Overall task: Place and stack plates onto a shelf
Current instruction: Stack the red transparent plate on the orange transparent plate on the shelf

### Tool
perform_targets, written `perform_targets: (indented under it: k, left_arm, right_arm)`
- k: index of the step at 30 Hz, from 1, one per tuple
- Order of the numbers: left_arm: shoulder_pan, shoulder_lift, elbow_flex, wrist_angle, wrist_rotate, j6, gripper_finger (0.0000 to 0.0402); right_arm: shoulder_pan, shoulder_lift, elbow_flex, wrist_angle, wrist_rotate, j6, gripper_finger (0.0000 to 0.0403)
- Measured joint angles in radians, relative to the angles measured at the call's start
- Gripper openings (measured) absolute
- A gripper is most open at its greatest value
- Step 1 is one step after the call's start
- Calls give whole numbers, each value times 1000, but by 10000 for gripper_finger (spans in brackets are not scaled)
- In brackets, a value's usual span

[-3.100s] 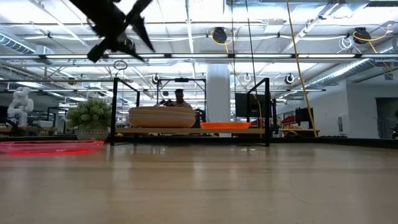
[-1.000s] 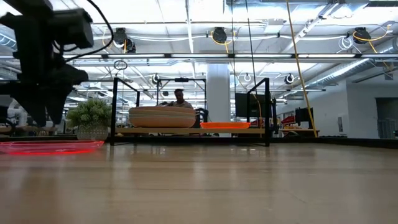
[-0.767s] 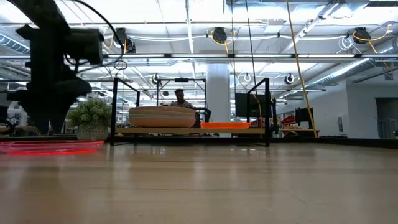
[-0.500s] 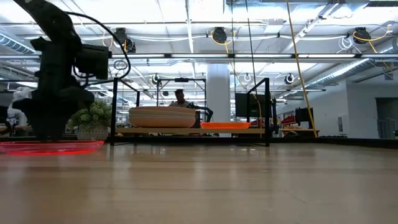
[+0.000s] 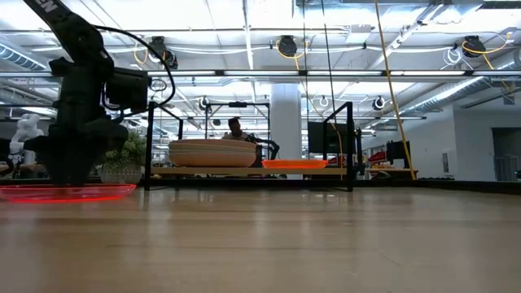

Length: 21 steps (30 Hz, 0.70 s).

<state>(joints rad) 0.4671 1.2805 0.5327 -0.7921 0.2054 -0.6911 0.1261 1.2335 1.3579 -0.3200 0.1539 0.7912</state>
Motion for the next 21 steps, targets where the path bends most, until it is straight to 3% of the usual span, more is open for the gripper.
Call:
perform_targets:
  k: [7,21]
  left_arm:
    - [0,0,-1,15,5,11,105]
    - [-1,-7,0,16,14,42,19]
  right_arm:
    - [0,0,0,-3,1,-1,173]
    - [0,0,0,-7,2,-6,173]
